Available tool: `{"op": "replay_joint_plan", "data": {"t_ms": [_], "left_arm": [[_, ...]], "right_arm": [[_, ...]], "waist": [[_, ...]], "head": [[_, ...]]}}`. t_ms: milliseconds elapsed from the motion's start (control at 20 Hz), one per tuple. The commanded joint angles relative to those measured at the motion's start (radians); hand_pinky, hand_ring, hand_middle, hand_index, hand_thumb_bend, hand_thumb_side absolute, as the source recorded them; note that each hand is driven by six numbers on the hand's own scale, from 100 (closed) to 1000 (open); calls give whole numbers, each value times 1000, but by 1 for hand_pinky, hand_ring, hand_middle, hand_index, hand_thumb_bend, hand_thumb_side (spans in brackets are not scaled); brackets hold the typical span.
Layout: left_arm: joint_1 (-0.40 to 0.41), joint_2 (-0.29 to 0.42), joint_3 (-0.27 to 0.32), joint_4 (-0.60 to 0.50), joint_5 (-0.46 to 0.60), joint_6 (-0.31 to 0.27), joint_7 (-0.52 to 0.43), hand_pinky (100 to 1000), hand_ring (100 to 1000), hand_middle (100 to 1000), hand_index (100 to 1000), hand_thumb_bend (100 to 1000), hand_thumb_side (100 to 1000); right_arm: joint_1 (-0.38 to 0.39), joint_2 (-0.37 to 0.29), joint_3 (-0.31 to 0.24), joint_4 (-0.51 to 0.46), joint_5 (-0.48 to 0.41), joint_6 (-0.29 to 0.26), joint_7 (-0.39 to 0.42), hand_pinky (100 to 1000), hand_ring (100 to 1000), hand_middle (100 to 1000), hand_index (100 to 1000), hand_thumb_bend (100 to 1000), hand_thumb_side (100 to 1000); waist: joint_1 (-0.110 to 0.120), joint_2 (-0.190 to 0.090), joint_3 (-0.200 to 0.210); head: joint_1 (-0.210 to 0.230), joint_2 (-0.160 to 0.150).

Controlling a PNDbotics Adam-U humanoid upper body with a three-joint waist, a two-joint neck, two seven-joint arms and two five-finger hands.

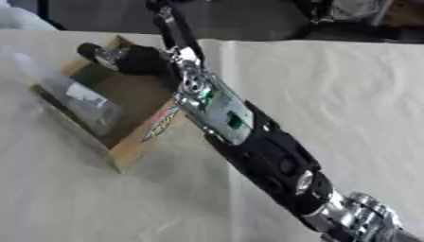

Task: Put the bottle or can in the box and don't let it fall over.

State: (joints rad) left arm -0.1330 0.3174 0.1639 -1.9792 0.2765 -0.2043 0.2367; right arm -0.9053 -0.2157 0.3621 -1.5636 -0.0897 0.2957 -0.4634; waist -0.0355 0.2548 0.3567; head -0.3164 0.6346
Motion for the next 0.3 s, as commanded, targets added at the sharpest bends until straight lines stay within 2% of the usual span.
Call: {"op": "replay_joint_plan", "data": {"t_ms": [50,300], "left_arm": [[4,36,15,-21,-10,1,7,932,866,811,852,464,750],[21,38,20,-21,-22,5,15,934,866,812,852,461,757]], "right_arm": [[12,-80,-39,-149,-48,53,-20,1000,1000,1000,923,651,100],[97,-199,-83,-350,-75,117,-30,1000,1000,1000,914,650,100]], "waist": [[7,-30,-12],[5,-33,-51]], "head": [[19,3],[61,-8]]}}
